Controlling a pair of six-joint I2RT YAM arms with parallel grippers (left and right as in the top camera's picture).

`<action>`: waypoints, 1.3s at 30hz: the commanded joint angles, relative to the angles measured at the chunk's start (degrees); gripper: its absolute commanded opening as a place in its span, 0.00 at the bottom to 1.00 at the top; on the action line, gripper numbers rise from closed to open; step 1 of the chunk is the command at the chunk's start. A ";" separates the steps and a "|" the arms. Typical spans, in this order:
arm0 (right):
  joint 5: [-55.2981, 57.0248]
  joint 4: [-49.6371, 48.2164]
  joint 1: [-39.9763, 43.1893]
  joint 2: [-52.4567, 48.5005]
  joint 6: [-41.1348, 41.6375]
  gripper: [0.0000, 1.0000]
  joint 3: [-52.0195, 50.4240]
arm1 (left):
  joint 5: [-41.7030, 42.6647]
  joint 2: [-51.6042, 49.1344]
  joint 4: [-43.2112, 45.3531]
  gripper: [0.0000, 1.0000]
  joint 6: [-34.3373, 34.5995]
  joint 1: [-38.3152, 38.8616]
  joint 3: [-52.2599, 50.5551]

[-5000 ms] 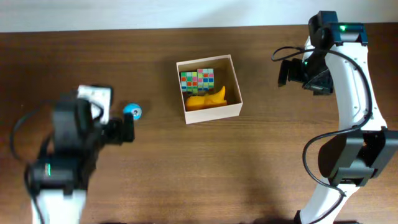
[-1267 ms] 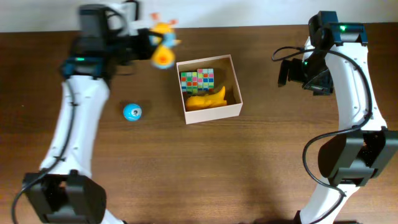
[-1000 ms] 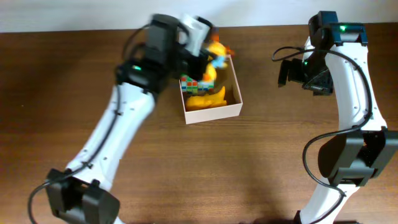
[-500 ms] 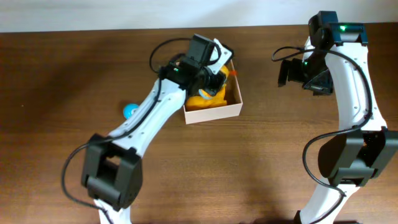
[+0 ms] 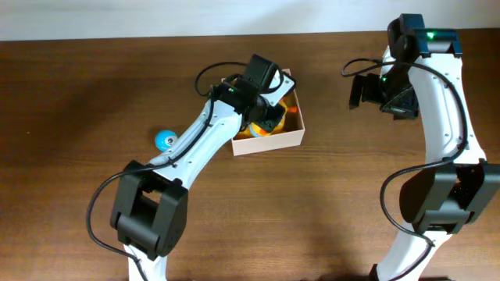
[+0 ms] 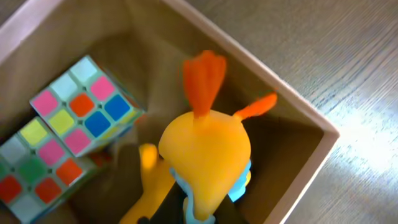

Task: Pack container
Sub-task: 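Lower the duck into the box and open left gripper, then move left gripper out of the box to the blue ball and grasp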

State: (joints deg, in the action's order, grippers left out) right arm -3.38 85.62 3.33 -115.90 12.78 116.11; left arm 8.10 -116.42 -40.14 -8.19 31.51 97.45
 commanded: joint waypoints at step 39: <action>-0.52 -0.02 0.07 0.04 -0.55 0.99 0.15 | -0.26 7.63 -7.65 0.99 12.22 -11.96 8.13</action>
State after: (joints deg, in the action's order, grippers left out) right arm -3.38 85.62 3.33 -115.90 12.78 116.11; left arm 10.15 -113.71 -45.65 1.43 23.24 103.90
